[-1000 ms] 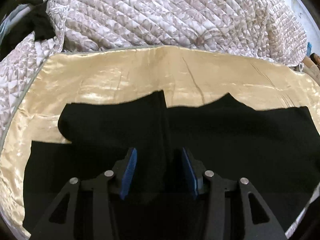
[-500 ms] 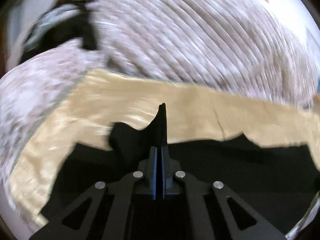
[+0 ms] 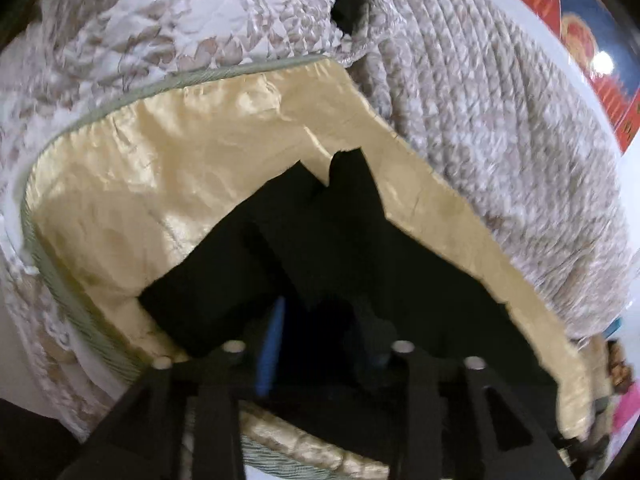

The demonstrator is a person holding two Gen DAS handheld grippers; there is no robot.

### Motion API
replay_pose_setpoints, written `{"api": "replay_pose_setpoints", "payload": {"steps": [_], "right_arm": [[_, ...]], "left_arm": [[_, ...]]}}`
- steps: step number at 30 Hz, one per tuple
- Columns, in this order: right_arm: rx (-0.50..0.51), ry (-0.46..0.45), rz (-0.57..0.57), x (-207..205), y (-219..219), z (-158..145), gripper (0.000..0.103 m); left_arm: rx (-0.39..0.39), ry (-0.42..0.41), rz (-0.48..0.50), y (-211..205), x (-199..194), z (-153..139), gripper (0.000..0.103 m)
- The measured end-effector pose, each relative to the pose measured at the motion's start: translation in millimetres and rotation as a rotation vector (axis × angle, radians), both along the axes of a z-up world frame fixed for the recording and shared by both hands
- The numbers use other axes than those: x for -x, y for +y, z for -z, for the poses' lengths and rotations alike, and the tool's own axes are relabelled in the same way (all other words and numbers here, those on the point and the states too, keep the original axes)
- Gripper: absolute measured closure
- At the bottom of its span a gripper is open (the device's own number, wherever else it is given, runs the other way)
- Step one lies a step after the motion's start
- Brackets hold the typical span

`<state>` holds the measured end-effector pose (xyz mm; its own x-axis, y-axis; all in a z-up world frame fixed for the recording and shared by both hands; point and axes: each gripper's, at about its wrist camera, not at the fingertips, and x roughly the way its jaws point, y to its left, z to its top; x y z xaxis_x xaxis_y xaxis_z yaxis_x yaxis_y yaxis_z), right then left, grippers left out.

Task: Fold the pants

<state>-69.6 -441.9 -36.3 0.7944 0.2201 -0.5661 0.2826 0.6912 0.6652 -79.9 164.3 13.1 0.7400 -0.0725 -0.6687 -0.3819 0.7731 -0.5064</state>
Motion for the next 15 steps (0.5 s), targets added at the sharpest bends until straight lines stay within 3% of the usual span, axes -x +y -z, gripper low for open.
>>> {"api": "replay_pose_setpoints", "payload": {"steps": [2,6,8,9,12,15], "right_arm": [[0.001,-0.001,0.0,0.3,0.2,0.0,0.086],[0.009,0.001,-0.001,0.4,0.8,0.2,0.086],[0.011,0.001,-0.002,0.0,0.4,-0.2,0.086],[0.012,0.002,-0.001,-0.3,0.3,0.0,0.086],[0.02,0.006,-0.004,-3.2,0.6,-1.5,0.086],[0.041,0.003,-0.02,-7.5,2.8,-6.5,0.091]], "left_arm": [[0.01,-0.01,0.004,-4.3,1.0,1.4,0.051],[-0.045,-0.012,-0.012,-4.6,-13.7,0.7,0.052],[-0.092,0.002,-0.037,-4.0,-21.1,-0.6,0.072],[-0.124,0.016,-0.045,-3.7,-24.4,-0.7,0.093],[-0.142,0.034,-0.058,-2.5,-22.5,-2.6,0.099],[-0.188,-0.013,-0.085,-2.9,-6.6,-24.1,0.099]]}}
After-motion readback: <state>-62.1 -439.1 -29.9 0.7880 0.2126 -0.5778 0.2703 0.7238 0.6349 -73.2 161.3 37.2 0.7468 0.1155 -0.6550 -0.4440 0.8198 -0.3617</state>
